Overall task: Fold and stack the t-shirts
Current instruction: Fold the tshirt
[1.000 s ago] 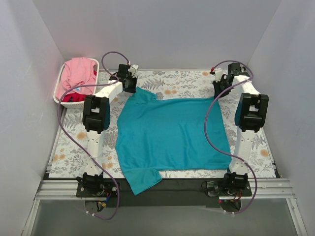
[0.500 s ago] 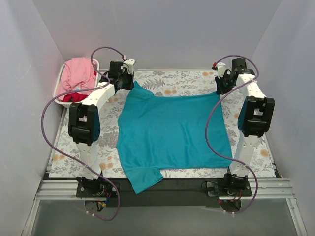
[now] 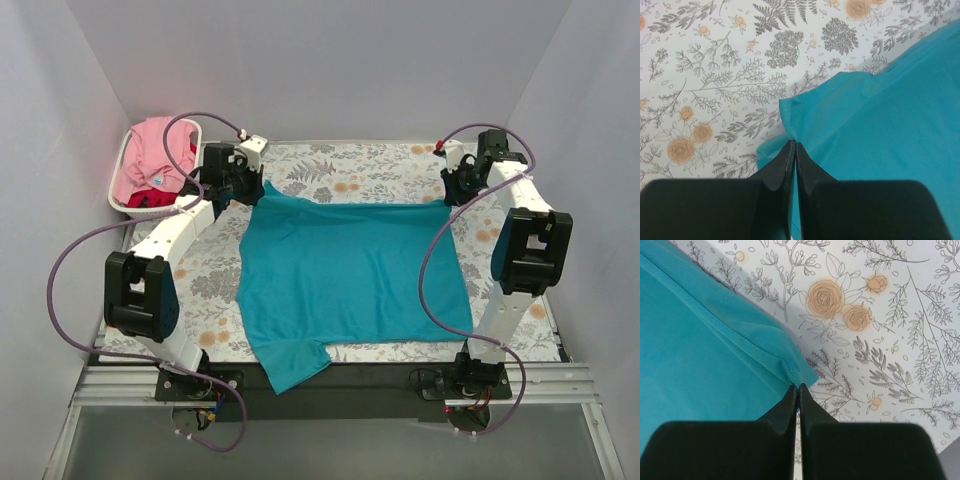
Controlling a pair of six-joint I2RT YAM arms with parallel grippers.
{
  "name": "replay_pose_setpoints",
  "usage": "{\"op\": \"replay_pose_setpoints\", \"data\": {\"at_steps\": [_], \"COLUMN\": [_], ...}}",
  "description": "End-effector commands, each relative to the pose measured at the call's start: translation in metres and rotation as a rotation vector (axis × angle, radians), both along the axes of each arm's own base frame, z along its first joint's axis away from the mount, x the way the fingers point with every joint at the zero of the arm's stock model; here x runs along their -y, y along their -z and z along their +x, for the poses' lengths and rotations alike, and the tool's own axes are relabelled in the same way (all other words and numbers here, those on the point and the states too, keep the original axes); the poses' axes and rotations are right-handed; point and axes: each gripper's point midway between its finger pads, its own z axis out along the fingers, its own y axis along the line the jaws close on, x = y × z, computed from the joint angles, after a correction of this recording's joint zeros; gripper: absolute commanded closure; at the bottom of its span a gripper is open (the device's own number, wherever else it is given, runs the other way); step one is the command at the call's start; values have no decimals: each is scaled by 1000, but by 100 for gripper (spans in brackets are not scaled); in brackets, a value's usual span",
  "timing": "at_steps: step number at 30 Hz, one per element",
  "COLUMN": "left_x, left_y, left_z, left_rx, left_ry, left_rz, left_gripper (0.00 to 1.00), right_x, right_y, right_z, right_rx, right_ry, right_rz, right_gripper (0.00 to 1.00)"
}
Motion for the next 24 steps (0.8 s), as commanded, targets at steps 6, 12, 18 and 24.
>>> {"op": "replay_pose_setpoints", "data": {"at_steps": [6, 12, 18, 24], "left_x": [-5, -8, -6, -11], "left_y": [-8, 16, 50, 78], "left_z": [-45, -84, -122, -137], "left_rx": [-2, -70, -167, -234], "left_ry": [55, 99, 140, 136], "left_rz": [-4, 2, 14, 38], "left_gripper": [100, 100, 100, 100], "right_x": [-1, 1, 4, 5], "right_y": [-17, 3, 24, 30], "right_z": [-38, -55, -59, -60], "right_rx": [39, -15, -65, -82], "right_ry": [-73, -79, -78, -80], "right_rz": [-20, -33, -45, -43], "right_gripper": [99, 99, 99, 99]}}
